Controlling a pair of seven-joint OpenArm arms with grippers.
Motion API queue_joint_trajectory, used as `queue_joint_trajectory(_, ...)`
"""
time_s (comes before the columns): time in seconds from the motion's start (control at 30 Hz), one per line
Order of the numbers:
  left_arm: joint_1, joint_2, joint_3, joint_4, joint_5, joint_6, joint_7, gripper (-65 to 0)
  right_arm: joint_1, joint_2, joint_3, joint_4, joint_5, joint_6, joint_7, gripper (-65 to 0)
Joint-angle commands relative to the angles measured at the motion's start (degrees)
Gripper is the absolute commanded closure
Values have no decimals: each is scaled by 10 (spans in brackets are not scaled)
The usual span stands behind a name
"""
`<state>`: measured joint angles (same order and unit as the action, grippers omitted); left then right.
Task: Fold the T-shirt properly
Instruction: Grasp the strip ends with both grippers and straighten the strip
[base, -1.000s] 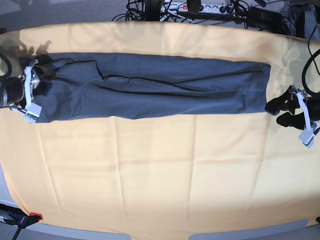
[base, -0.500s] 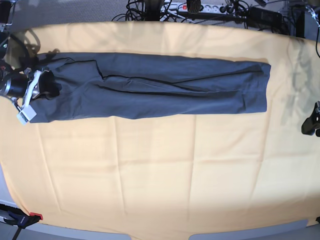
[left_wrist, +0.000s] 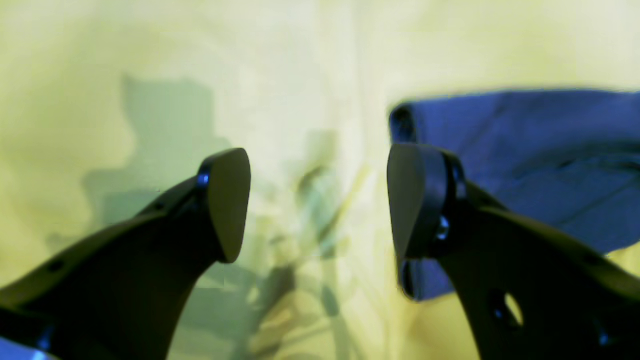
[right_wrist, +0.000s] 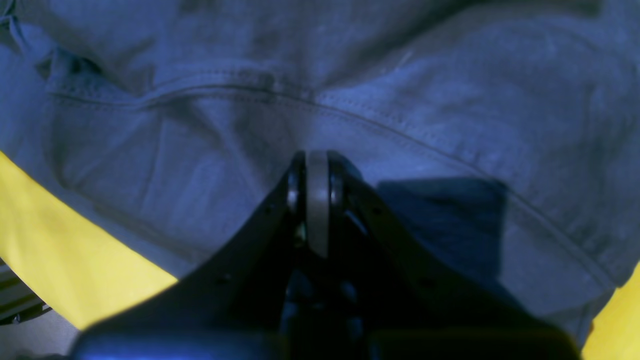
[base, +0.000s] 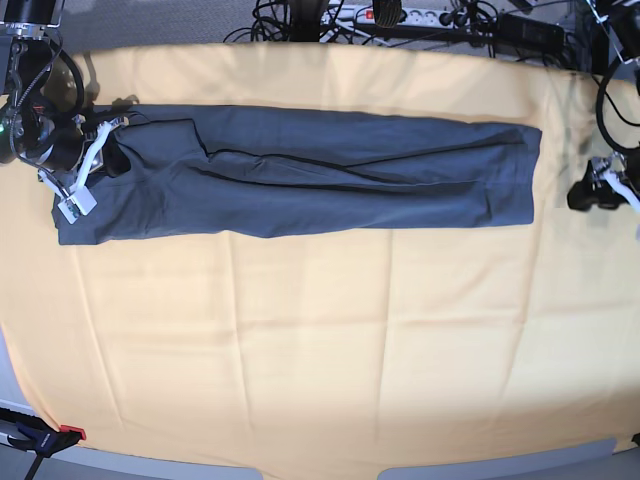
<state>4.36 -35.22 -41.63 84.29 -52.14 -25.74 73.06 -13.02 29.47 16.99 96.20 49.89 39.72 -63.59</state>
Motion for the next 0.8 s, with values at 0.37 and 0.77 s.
queue_joint_trajectory(0.37, 24, 66, 12, 7, -84, -6, 1, -441, 7, 12, 6, 8, 28, 3, 9, 0)
queue_joint_trajectory(0.77, 18, 94, 119, 7, -128, -58, 2, -435, 7, 12, 6, 8, 28, 3, 8, 0)
